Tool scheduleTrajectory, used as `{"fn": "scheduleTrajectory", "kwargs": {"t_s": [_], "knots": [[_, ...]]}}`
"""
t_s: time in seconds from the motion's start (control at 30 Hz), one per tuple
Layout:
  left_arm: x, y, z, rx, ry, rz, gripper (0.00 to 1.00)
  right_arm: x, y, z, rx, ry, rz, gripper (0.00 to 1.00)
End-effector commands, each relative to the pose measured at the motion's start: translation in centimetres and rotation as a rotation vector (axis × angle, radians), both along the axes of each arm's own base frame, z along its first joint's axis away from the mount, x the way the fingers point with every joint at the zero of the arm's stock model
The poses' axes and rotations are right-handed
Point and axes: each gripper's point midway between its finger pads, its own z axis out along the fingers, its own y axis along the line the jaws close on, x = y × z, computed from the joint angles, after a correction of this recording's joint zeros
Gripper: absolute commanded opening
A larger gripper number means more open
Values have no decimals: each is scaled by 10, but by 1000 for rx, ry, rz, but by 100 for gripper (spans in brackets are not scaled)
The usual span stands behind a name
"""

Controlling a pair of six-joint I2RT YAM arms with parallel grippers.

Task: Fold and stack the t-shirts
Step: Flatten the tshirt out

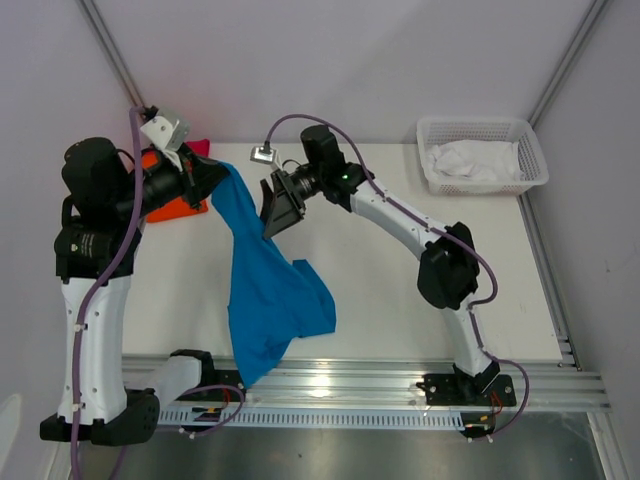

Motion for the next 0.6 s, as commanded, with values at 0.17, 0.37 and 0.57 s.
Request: {"fn": "scheduleTrajectory", "kwargs": {"t_s": [0.17, 0.37, 0.57], "knots": [[-7, 3, 15, -3, -73, 12, 0, -20, -43, 84, 258, -726, -197, 99], [-3, 1, 13, -16, -60, 3, 0, -55, -26, 18, -7, -1424, -93, 99], [-2, 0, 11, -20, -64, 1, 0, 11, -40, -65, -442, -1966, -208, 99]]}}
